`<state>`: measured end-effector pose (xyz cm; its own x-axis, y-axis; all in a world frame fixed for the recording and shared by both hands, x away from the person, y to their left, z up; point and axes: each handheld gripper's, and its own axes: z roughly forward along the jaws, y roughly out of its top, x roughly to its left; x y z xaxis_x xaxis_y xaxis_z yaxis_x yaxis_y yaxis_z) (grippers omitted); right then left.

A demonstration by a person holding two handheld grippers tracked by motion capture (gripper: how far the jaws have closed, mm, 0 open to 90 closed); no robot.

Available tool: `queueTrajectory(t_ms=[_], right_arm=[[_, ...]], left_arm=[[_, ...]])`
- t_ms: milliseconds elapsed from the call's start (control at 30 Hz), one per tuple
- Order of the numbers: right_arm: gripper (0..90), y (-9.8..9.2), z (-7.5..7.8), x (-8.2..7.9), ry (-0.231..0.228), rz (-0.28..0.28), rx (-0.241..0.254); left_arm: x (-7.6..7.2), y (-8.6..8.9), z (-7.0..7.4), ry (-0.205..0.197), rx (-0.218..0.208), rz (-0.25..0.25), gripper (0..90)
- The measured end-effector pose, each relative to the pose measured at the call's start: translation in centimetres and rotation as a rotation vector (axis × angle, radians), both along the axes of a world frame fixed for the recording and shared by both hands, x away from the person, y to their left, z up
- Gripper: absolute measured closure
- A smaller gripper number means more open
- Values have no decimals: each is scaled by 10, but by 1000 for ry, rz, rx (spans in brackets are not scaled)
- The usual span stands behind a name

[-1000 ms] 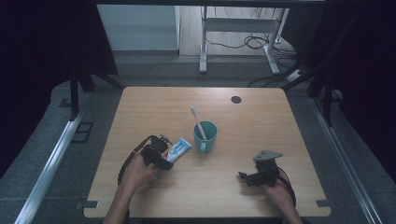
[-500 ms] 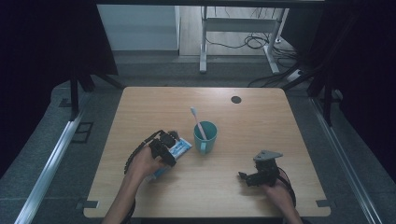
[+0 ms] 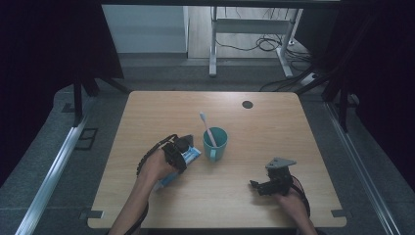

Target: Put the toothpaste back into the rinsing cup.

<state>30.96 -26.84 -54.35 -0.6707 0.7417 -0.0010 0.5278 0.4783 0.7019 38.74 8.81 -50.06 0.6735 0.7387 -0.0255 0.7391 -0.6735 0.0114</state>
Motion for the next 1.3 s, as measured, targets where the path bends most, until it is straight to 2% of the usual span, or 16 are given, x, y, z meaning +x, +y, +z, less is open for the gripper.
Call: queueTrajectory(t_ms=[233,267,300,333,367,533,733,867,967,1067,1167,1300], right_arm=[[10,0,0,0,0,0,0],[11,0,0,0,0,0,0],[11,0,0,0,0,0,0],[11,0,0,0,0,0,0],[10,0,0,0,0,0,0],[10,0,0,0,0,0,0],[10,0,0,0,0,0,0],[10,0,0,0,0,0,0],[10,0,0,0,0,0,0],[11,0,0,0,0,0,0],[11,0,0,0,0,0,0],[10,0,0,0,0,0,0]], left_arm=[[1,0,1,16,3,15,520],[1,0,1,14,2,15,568],[1,1,2,15,-3,13,568],[0,2,5,12,-9,8,632],[0,3,6,11,-13,7,656],[0,6,8,15,-30,6,705],[-1,9,9,10,-50,4,729],[-2,13,10,8,-80,11,733],[-2,17,10,6,-82,9,735],[-3,20,14,-16,-88,9,735],[-5,23,19,-31,-123,18,736],[-8,26,26,-65,-140,12,736]])
